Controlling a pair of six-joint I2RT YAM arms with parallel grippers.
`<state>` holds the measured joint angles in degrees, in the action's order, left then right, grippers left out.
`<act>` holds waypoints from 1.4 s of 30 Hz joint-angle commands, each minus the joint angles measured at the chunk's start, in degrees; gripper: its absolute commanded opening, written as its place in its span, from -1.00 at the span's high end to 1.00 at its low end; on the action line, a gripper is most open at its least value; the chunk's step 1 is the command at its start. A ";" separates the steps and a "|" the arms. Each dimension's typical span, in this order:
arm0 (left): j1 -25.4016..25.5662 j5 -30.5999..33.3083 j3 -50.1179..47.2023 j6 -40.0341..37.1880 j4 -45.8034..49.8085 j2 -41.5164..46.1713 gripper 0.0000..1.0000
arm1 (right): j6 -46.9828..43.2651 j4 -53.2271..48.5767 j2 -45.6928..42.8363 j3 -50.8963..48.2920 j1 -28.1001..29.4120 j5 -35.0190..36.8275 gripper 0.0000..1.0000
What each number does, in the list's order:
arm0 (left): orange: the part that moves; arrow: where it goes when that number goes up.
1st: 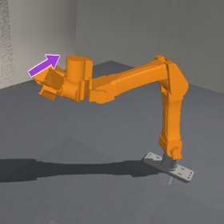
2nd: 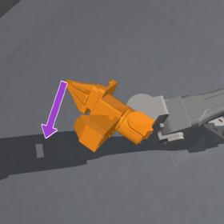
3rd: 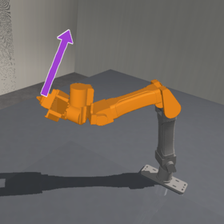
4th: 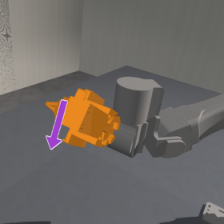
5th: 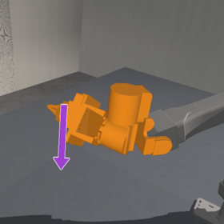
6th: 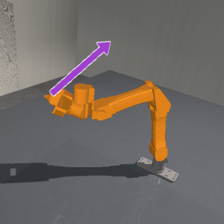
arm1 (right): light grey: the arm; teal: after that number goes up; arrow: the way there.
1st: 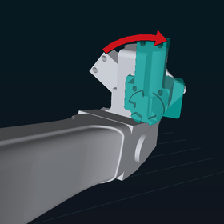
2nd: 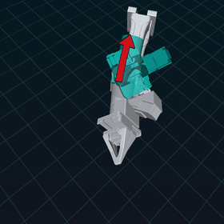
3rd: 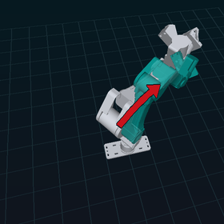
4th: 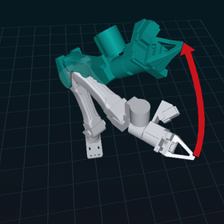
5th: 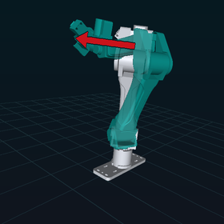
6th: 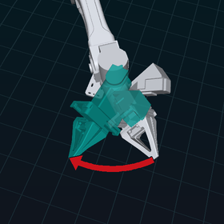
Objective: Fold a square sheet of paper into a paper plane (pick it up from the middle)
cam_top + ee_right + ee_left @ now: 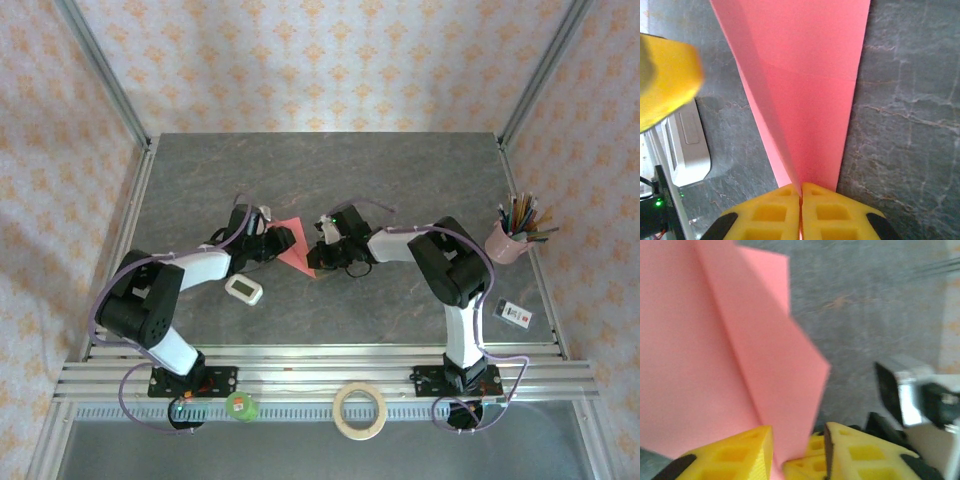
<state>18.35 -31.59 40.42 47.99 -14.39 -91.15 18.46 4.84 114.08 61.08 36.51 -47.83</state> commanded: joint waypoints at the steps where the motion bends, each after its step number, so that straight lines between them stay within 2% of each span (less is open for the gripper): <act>1: -0.55 -3.63 -1.62 0.40 -6.88 -0.32 0.51 | 1.43 -1.09 3.05 -1.93 0.15 -3.42 0.81; 6: -0.59 -8.09 -3.20 2.71 -14.68 -3.58 0.67 | 1.59 1.14 2.95 -3.13 -0.86 -6.60 0.81; 16: -0.59 -13.49 -3.33 5.09 -23.27 -9.11 0.81 | 0.15 0.72 2.98 -3.34 -1.66 -8.96 0.81; 32: -0.60 -13.10 -1.60 2.97 -19.19 -13.43 0.85 | 0.08 -0.83 2.41 -2.84 -1.67 -8.39 0.66; 42: -0.59 -13.40 -1.18 2.81 -18.96 -14.23 0.85 | -0.62 -3.25 -0.68 -3.67 -1.70 -7.71 0.64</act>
<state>18.00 -44.18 37.91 52.38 -33.71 -104.40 18.76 8.19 114.67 59.33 34.35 -56.12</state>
